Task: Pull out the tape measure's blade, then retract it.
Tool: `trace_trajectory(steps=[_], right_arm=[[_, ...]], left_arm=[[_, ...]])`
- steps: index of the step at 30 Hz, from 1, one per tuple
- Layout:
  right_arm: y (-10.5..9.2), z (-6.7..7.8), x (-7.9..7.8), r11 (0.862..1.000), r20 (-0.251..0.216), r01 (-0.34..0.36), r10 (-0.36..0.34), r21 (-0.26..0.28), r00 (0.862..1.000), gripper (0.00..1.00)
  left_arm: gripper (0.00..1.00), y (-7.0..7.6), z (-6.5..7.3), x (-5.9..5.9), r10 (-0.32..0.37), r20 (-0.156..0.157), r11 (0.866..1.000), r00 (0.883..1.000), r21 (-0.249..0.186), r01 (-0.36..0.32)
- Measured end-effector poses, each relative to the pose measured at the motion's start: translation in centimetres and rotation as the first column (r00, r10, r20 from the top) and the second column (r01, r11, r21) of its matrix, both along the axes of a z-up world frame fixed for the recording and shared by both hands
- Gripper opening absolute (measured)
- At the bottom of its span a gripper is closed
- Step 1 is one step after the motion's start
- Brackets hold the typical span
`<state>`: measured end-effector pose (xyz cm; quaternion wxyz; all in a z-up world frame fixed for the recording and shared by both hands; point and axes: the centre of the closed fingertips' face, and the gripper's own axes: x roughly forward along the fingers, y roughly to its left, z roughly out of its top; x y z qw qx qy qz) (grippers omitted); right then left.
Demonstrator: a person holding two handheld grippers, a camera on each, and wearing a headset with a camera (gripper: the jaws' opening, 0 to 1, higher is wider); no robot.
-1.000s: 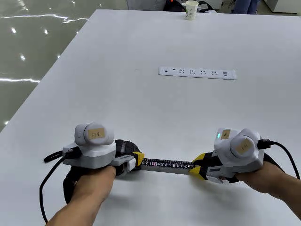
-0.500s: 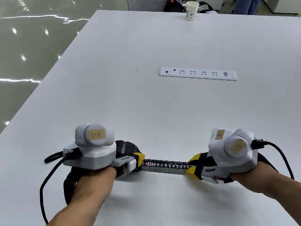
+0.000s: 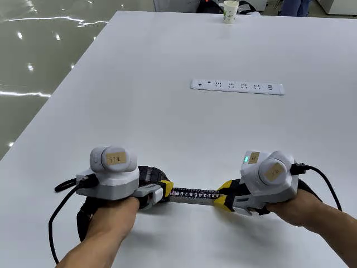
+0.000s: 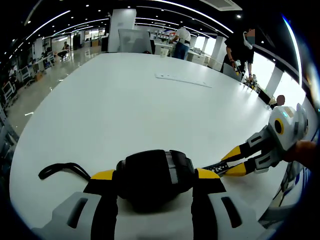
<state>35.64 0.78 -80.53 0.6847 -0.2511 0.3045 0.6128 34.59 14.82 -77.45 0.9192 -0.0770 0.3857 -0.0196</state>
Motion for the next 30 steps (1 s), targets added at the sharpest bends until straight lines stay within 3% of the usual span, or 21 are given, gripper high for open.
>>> trace_trajectory(steps=[30], right_arm=[[4.6, 0.0, -0.9, 0.998, -0.004, -0.049, 0.049, 0.037, 0.999, 0.09]], left_arm=[[0.54, 0.1, 0.0, 0.0, 0.001, 0.002, 1.000, 1.000, -0.027, -0.001]])
